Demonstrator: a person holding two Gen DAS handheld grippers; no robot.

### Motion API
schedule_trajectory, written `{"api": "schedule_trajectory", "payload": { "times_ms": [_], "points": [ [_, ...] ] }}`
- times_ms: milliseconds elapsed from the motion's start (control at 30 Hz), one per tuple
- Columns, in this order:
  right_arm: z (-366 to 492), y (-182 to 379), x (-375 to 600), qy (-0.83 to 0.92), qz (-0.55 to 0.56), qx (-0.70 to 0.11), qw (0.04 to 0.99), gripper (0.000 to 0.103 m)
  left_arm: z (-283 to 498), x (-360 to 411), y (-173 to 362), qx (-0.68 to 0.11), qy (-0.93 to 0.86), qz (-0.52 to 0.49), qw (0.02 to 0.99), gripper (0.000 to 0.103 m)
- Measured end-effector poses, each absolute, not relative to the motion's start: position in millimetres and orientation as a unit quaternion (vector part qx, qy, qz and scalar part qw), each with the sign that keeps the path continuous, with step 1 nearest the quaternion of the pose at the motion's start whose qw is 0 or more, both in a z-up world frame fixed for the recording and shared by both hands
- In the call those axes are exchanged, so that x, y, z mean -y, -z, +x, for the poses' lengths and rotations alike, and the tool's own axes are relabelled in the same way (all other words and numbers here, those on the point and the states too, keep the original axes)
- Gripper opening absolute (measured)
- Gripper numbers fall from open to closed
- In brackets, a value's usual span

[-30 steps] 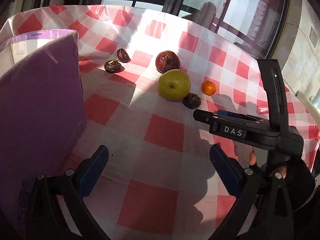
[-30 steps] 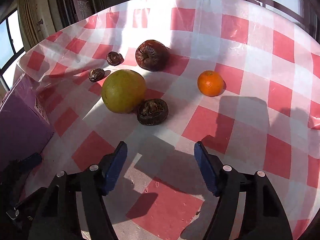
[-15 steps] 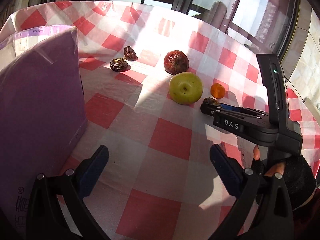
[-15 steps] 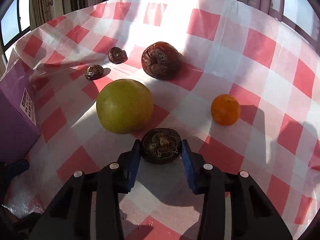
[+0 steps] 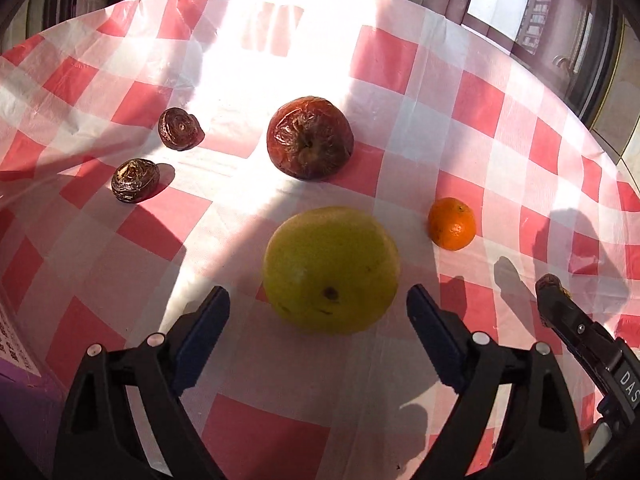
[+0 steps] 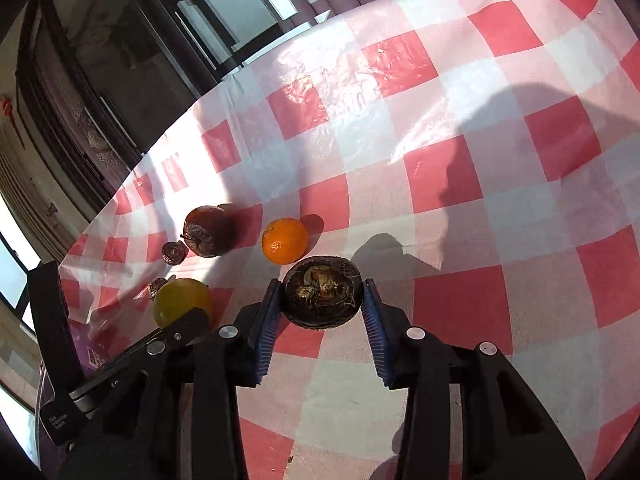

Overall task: Organize fruits
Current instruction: 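Grasp the dark dried date with the right gripper while the left gripper grasps the yellow pear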

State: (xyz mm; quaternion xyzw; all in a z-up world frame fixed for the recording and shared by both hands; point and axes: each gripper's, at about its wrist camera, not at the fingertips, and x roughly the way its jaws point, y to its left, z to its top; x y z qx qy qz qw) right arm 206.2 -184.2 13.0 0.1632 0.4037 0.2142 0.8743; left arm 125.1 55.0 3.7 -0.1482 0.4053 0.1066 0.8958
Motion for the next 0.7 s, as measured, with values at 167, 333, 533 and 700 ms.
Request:
{"api": "schedule_trajectory", "payload": {
  "times_ms": [167,333,533,700],
  "points": [
    [206,-12,183,-0.218,0.165,-0.403,0.873,0.041,133,-48,-2,-0.415,-0.111,-0.116,0.895,0.078],
    [207,-10,184,-0.218,0.165,-0.404,0.873,0.041,148,-39,-1,-0.429,-0.132,-0.071,0.891,0.065],
    [207,-9,184,-0.221,0.165,-0.406,0.871,0.041,143,-47,-4,-0.419,-0.112,-0.095,0.896,0.063],
    [210,-7,184,-0.225,0.166,-0.413,0.867,0.041,144,-48,-5,-0.418,-0.11,-0.1,0.896,0.063]
  ]
}}
